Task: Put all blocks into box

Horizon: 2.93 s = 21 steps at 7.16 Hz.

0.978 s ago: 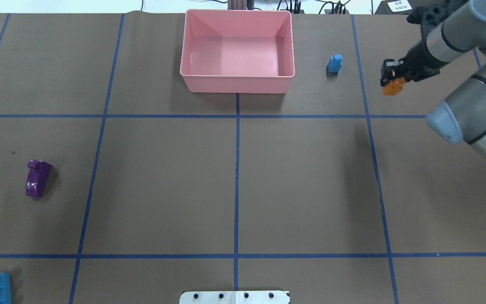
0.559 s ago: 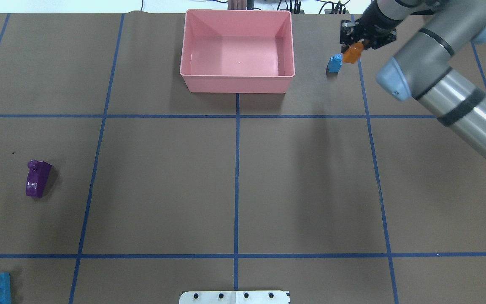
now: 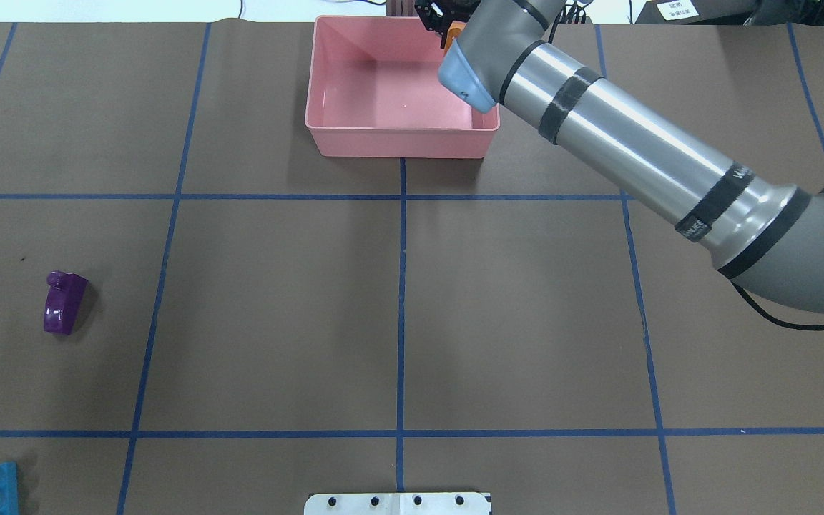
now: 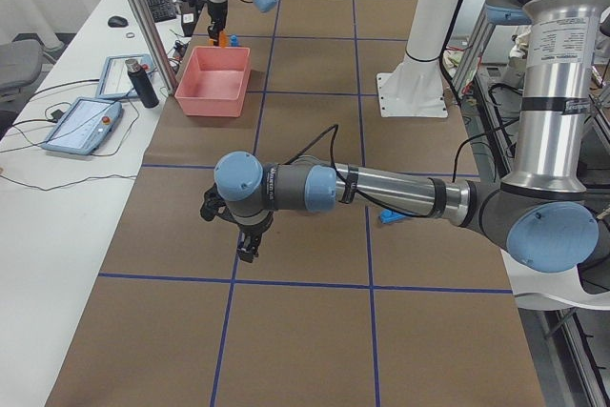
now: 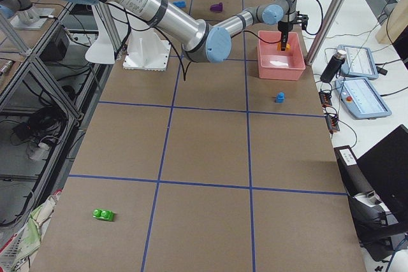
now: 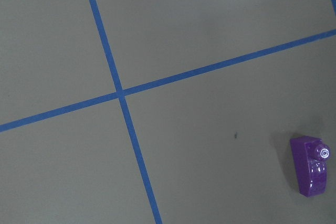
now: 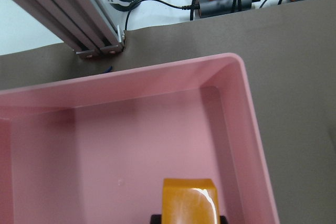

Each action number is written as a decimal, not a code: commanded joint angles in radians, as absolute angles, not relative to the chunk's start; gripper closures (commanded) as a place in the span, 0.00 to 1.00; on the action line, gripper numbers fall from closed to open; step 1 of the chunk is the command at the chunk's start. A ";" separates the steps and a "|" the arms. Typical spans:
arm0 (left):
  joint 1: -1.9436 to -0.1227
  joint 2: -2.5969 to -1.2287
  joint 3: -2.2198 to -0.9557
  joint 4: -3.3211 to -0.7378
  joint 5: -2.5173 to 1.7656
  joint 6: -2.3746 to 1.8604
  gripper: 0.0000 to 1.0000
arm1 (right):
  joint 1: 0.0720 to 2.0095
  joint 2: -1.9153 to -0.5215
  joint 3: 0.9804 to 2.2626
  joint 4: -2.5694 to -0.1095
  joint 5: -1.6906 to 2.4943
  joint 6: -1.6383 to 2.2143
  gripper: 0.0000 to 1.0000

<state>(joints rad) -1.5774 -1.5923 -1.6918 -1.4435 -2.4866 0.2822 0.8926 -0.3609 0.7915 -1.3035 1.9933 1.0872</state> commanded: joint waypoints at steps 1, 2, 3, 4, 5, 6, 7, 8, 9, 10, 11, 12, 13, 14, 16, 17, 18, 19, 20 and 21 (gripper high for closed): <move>-1.577 -1.592 -1.687 -1.445 -2.487 0.281 0.00 | 0.847 -0.330 0.645 -1.184 1.935 1.085 0.01; -1.574 -1.594 -1.689 -1.450 -2.482 0.282 0.00 | 0.845 -0.328 0.641 -1.184 1.930 1.089 0.01; -1.571 -1.597 -1.686 -1.498 -2.479 0.282 0.00 | 0.847 -0.328 0.638 -1.184 1.930 1.091 0.01; -1.571 -1.597 -1.683 -1.566 -2.477 0.282 0.00 | 0.851 -0.327 0.640 -1.184 1.931 1.092 0.01; -1.559 -1.615 -1.674 -1.656 -2.477 0.279 0.00 | 0.867 -0.327 0.641 -1.186 1.936 1.086 0.01; -1.542 -1.641 -1.672 -1.683 -2.477 0.168 0.00 | 0.900 -0.328 0.647 -1.189 1.969 1.047 0.01; -1.520 -1.635 -1.678 -1.745 -2.485 -0.018 0.00 | 0.946 -0.342 0.691 -1.221 2.030 1.016 0.01; -1.455 -1.606 -1.678 -1.916 -2.485 -0.067 0.00 | 0.980 -0.371 0.771 -1.297 2.063 0.976 0.01; -1.377 -1.561 -1.677 -1.969 -2.477 -0.146 0.00 | 1.020 -0.456 0.933 -1.413 2.091 0.901 0.01; -1.314 -1.554 -1.680 -2.012 -2.476 -0.296 0.00 | 1.060 -0.533 1.068 -1.513 2.120 0.823 0.01; -1.220 -1.521 -1.678 -2.105 -2.436 -0.460 0.00 | 1.095 -0.623 1.197 -1.584 2.138 0.755 0.00; -1.115 -1.514 -1.678 -2.187 -2.301 -0.604 0.00 | 1.130 -0.725 1.313 -1.620 2.155 0.683 0.00; -1.012 -1.513 -1.680 -2.192 -2.227 -0.662 0.00 | 1.169 -0.832 1.400 -1.623 2.181 0.602 0.00; -0.949 -1.514 -1.683 -2.192 -2.176 -0.688 0.00 | 1.193 -0.869 1.422 -1.623 2.190 0.551 0.00; -0.873 -1.520 -1.693 -2.189 -2.145 -0.706 0.00 | 1.195 -0.882 1.433 -1.624 2.191 0.549 0.00; -0.847 -1.522 -1.692 -2.189 -2.102 -0.707 0.10 | 1.193 -0.893 1.443 -1.623 2.191 0.549 0.00; -0.836 -1.517 -1.692 -2.184 -2.076 -0.707 0.60 | 1.193 -0.894 1.442 -1.623 2.191 0.549 0.00; -0.836 -1.514 -1.692 -2.184 -2.074 -0.707 1.00 | 1.192 -0.897 1.440 -1.621 2.189 0.549 0.00; -0.835 -1.513 -1.692 -2.184 -2.034 -0.706 1.00 | 1.190 -0.911 1.440 -1.618 2.181 0.549 0.00; -0.834 -1.513 -1.692 -2.184 -1.987 -0.693 1.00 | 1.187 -0.919 1.437 -1.611 2.183 0.549 0.00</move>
<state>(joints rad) -0.8358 -1.5136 -1.6920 -2.1847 -2.0354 -0.7030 1.1902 -0.9083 1.4398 -1.6175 2.1843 0.5492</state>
